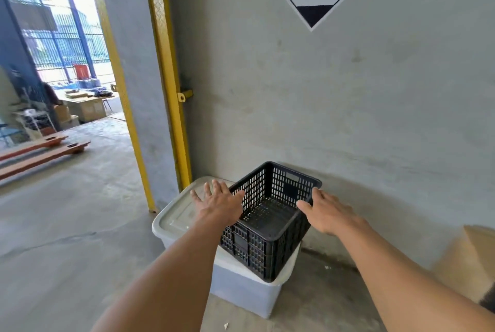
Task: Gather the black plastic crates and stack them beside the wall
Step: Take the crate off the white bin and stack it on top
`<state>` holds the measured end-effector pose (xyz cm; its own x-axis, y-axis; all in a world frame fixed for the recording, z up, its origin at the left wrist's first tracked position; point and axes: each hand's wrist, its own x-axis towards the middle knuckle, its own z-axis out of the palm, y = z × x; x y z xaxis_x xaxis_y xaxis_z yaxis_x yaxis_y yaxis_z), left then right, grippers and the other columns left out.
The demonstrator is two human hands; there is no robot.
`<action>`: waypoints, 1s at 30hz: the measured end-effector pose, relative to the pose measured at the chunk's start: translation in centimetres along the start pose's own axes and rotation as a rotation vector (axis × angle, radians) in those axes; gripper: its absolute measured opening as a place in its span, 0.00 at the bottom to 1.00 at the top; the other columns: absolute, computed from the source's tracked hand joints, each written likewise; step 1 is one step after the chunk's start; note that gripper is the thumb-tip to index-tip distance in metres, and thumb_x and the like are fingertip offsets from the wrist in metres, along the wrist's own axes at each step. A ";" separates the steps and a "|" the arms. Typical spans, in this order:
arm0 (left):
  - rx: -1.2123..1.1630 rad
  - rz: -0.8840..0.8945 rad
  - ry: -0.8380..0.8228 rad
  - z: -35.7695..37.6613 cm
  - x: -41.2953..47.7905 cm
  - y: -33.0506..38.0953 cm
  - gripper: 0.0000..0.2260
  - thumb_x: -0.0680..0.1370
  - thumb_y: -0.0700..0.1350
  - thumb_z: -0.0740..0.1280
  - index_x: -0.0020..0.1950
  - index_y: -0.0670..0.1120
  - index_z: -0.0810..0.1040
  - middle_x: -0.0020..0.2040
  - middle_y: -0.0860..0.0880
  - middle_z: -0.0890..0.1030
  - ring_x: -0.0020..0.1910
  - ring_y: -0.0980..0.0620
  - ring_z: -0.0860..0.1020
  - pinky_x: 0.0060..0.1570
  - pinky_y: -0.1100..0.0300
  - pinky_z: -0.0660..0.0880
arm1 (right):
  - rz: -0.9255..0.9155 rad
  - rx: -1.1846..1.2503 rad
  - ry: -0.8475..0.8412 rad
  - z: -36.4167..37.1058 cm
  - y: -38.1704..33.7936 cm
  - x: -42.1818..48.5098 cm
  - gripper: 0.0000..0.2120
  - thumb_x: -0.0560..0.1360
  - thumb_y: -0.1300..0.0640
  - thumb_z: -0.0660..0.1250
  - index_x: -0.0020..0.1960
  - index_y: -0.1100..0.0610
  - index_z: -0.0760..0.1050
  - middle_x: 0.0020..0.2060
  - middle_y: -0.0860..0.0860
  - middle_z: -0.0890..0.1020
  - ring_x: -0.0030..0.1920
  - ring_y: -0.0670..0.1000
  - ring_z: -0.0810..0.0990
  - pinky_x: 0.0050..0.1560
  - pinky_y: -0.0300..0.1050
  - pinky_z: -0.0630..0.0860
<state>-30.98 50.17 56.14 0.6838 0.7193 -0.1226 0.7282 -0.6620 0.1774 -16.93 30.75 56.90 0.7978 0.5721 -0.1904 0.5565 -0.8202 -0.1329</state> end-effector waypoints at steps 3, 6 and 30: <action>-0.029 -0.038 -0.015 0.7 3.4 0.0 0.34 0.80 0.63 0.41 0.80 0.44 0.41 0.80 0.45 0.40 0.78 0.43 0.38 0.71 0.35 0.35 | -0.019 0.005 -0.026 0.5 -0.9 5.2 0.37 0.78 0.33 0.40 0.80 0.54 0.41 0.79 0.51 0.45 0.79 0.56 0.48 0.75 0.62 0.52; -0.069 -0.104 -0.016 0.9 7.0 0.4 0.33 0.81 0.62 0.41 0.80 0.44 0.42 0.80 0.45 0.40 0.78 0.43 0.39 0.71 0.36 0.34 | -0.060 -0.004 -0.026 0.5 -1.8 11.1 0.38 0.78 0.32 0.41 0.80 0.54 0.42 0.79 0.51 0.48 0.78 0.56 0.49 0.74 0.61 0.53; -0.169 -0.469 -0.198 13.0 28.2 6.5 0.35 0.80 0.64 0.44 0.80 0.45 0.42 0.80 0.47 0.41 0.78 0.46 0.40 0.71 0.37 0.36 | -0.361 -0.152 -0.315 5.8 -0.1 43.1 0.35 0.79 0.34 0.45 0.80 0.50 0.46 0.79 0.50 0.50 0.78 0.58 0.50 0.73 0.64 0.53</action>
<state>-6.35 63.44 41.11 0.2941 0.8654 -0.4056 0.9513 -0.2238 0.2121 16.04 55.50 43.03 0.4522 0.7725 -0.4458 0.8303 -0.5472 -0.1060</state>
